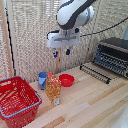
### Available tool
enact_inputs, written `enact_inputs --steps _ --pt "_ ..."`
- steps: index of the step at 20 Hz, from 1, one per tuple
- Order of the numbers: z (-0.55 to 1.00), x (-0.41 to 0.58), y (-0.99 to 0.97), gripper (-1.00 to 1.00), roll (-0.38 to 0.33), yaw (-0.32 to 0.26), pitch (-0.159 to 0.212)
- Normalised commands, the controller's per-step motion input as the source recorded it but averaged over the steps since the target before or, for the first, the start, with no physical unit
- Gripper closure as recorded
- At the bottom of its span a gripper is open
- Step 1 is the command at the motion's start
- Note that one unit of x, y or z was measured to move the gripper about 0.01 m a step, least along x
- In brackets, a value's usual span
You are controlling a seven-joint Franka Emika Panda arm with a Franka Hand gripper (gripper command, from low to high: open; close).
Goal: Please locate the crimson dish within your space. Move your hand towards it gently. Tenderly hold the bowl carefully using your fingers and raise it. With caution, shift it towards the basket. Kindly let loose of the dish to drop it in the basket.
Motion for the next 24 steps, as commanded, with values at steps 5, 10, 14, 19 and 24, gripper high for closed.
enact_inputs --steps 5,10,14,19,24 --pt "-0.24 0.395 -0.67 -1.00 0.091 0.061 0.000" --pt "-0.27 0.437 -0.68 -1.00 0.102 0.089 0.007" --pt "-0.32 0.359 -0.64 -1.00 0.089 0.073 0.003" --pt "-0.48 0.224 -0.63 -1.00 0.102 0.002 -0.015" --pt "-0.48 0.143 -0.43 -1.00 0.094 -0.127 0.007"
